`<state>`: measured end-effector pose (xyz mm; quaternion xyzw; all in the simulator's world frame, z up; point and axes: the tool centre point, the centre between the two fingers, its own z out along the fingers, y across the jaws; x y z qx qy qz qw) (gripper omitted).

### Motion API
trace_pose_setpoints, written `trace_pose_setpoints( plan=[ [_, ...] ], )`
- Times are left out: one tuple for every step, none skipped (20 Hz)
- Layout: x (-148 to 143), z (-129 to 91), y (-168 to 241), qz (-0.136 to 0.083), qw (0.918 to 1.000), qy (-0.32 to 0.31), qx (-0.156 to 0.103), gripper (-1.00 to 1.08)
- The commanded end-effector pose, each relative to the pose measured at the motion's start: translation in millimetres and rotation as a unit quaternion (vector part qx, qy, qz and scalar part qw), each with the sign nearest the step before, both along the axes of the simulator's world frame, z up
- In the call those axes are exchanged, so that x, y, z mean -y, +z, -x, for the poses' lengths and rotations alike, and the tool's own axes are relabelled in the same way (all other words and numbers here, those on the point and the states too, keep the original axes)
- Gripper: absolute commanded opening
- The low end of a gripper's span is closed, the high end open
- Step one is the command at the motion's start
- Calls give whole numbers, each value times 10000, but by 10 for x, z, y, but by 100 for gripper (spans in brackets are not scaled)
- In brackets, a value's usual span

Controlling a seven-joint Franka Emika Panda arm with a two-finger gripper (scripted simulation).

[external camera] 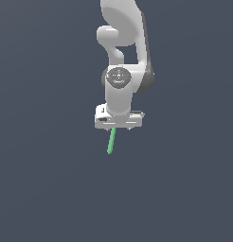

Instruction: Pick up the object and move it to a goal position.

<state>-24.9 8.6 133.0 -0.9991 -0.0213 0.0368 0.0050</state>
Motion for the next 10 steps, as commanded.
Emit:
trace_pose_setpoints(
  plan=[
    [0, 0, 0, 0, 10000, 0, 0, 100],
    [-1, 3, 1, 0, 10000, 2, -3, 100],
    [-3, 10, 2, 0, 10000, 7, -13, 100],
    [-6, 23, 5, 0, 10000, 15, -28, 100],
    [-10, 39, 9, 1, 10000, 27, -49, 100],
    [-16, 58, 15, 1, 10000, 43, -74, 100],
    [-22, 76, 23, 2, 9999, 60, -99, 100],
    [-26, 89, 30, 2, 9999, 74, -118, 100],
    [-30, 97, 36, 2, 9999, 85, -131, 100],
    [-32, 100, 41, 3, 9999, 92, -138, 100]
  ],
)
